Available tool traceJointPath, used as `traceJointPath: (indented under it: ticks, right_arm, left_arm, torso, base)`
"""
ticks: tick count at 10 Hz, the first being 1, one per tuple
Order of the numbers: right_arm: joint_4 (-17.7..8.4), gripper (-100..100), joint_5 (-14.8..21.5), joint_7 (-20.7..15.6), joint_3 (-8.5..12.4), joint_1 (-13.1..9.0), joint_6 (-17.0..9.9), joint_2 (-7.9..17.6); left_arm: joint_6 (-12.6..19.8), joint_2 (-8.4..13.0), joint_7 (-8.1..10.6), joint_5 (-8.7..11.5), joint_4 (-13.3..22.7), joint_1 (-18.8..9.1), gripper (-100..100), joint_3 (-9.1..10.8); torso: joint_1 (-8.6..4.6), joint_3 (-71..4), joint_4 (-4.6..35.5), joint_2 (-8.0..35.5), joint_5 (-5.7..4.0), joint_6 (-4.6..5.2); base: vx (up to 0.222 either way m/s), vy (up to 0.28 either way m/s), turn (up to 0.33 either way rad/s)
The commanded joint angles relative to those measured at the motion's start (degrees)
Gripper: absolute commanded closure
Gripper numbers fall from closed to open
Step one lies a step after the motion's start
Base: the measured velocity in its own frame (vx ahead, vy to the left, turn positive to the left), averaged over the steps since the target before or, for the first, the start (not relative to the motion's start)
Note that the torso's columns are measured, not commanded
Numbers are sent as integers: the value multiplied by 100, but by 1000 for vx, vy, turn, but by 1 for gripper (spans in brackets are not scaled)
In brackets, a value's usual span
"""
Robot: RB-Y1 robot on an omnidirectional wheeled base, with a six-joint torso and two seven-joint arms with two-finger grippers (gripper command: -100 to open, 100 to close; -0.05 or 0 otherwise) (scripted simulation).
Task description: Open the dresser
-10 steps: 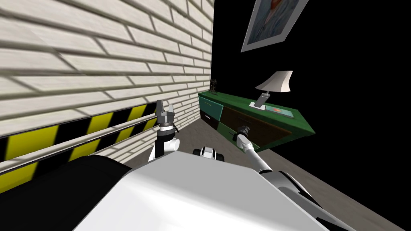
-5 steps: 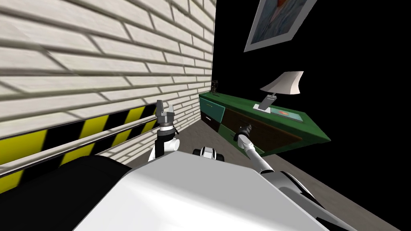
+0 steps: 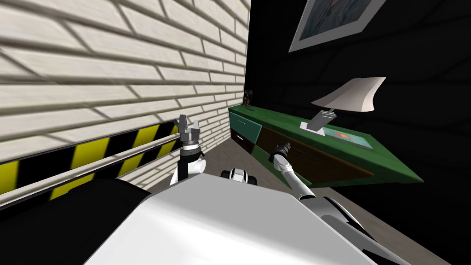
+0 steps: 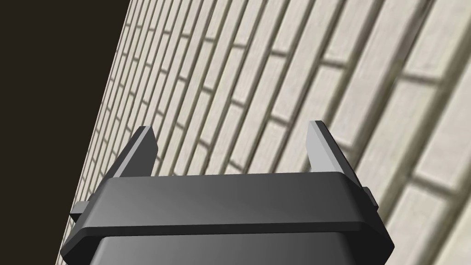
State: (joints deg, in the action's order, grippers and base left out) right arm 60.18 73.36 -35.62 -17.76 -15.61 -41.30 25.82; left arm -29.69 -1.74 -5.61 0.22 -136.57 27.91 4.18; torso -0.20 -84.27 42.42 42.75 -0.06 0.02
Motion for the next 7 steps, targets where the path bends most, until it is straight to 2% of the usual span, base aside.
traceJointPath:
  ticks: [1, 3, 6, 7]
  right_arm:
    - [10, 100, -29, -53, 2, -20, 20, 0]
    - [21, 100, -58, -106, 3, -40, 40, 0]
    - [30, 100, -82, -142, 4, -55, 58, 2]
    - [27, -100, -47, -134, 1, -35, 29, 9]
  left_arm:
    - [0, 0, 0, 0, 0, 0, 0, 0]
    - [0, -1, 0, 0, 0, -2, 0, -1]
    - [0, -1, 0, 0, 0, -2, 0, -1]
    - [0, 0, 0, 0, 0, -1, 0, -1]
  torso:
    - [5, -10, -5, -17, 1, -1]
    - [42, -12, -5, -19, 13, -2]
    - [23, -26, -12, -40, 7, -2]
    - [-3, -43, -19, -72, 1, -2]
  base:
    - [-93, 77, -25]
    - [-131, 107, -27]
    - [-144, 109, -22]
    - [49, -32, 24]
